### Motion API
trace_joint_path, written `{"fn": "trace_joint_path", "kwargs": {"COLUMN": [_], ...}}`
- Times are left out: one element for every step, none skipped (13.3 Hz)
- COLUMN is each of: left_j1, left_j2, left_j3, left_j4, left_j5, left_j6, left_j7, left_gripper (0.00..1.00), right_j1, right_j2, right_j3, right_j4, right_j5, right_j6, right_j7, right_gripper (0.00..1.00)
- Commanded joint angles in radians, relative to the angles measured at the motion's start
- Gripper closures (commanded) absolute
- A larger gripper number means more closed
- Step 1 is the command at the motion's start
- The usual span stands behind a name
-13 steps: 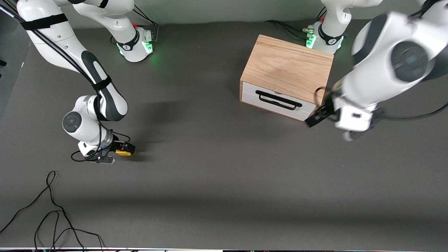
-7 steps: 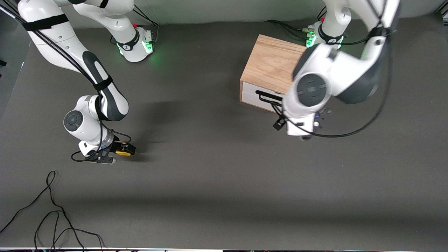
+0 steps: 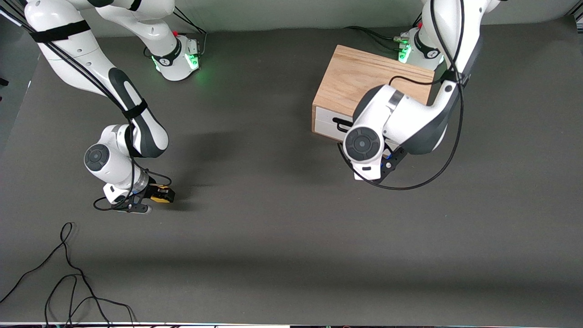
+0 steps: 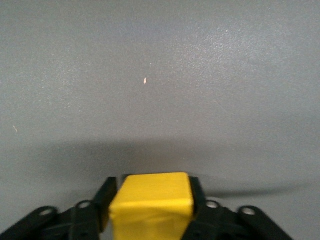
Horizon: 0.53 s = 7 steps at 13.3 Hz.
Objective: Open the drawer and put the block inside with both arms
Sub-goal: 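Hook the drawer handle with the left gripper while the right gripper lifts the cube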
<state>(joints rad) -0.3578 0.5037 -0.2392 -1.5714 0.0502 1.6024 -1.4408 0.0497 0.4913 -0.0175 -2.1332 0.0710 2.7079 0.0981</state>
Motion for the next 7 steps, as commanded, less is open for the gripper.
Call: {"fn": "trace_joint_path", "kwargs": {"left_j1": [0.037,0.037,0.039,0.039,0.039,0.037,0.036], "left_j2": [0.018,0.019,0.025,0.041,0.058,0.068,0.075], "left_j3": [0.003,0.005,0.005,0.005,0.005,0.005,0.005], "left_j4": [0.010,0.010,0.008,0.010,0.010,0.010,0.010], "left_j5": [-0.073,-0.073,-0.073,-0.073,-0.070,-0.069,-0.069], "left_j6": [-0.001,-0.004,-0.009,-0.013,-0.013,-0.010,-0.007], "left_j7": [-0.023,-0.023,-0.023,-0.036,-0.073,-0.104,-0.112], "left_gripper": [0.00,0.00,0.00,0.00,0.00,0.00,0.00], "right_j1": [0.004,0.004,0.004,0.002,0.006,0.006,0.006], "right_j2": [0.001,-0.005,-0.019,-0.055,-0.098,-0.147,-0.183], "right_j3": [-0.002,-0.002,-0.002,-0.002,-0.002,-0.002,-0.004], "right_j4": [-0.002,-0.002,0.002,0.009,0.010,0.027,0.053], "right_j5": [0.012,0.012,0.012,0.010,0.007,0.004,0.003], "right_j6": [0.016,0.013,0.007,-0.013,-0.077,-0.152,-0.236], "right_j7": [-0.005,-0.005,-0.005,-0.005,-0.002,-0.002,-0.002], "right_gripper": [0.64,0.64,0.63,0.64,0.64,0.63,0.63]}}
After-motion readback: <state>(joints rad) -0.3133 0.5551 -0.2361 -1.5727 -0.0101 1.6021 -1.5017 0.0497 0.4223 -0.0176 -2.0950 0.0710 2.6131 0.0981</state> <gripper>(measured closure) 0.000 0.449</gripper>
